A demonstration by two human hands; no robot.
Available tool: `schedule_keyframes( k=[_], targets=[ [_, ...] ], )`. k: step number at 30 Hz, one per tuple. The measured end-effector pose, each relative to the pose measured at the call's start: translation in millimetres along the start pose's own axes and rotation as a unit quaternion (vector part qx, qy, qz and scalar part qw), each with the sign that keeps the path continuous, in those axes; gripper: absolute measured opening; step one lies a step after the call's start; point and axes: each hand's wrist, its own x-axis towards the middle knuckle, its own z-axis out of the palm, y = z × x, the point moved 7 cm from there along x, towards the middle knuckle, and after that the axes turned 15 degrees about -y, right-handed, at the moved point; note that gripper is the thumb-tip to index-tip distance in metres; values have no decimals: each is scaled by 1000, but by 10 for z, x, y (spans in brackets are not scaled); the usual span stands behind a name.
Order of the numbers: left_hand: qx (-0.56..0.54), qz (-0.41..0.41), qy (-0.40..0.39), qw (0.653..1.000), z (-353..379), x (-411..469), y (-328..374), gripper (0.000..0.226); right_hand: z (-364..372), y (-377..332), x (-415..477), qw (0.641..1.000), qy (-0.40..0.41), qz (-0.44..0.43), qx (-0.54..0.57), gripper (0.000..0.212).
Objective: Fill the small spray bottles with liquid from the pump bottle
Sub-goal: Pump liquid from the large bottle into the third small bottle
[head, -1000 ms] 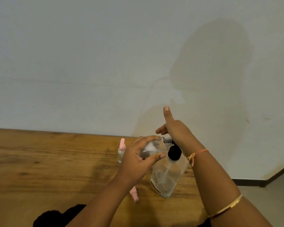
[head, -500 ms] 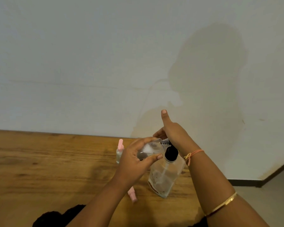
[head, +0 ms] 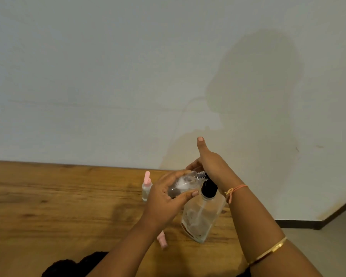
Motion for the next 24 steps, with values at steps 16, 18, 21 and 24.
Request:
schedule_keyframes(
  k=[16, 18, 21, 24],
  targets=[
    [-34, 13, 17, 999, 11, -36, -11, 41, -13, -37, 17, 1000, 16, -5, -15, 87],
    [-30, 14, 18, 999, 8, -39, -5, 41, -30, -47, 24, 999, 23, -9, -27, 87],
    [-23, 11, 9, 1000, 24, -31, -2, 40, -36, 36, 20, 999, 27, 6, -31, 89],
    [-15, -3, -3, 1000, 37, -27, -64, 39, -17, 101, 20, 999, 30, 24, -33, 88]
  ],
)
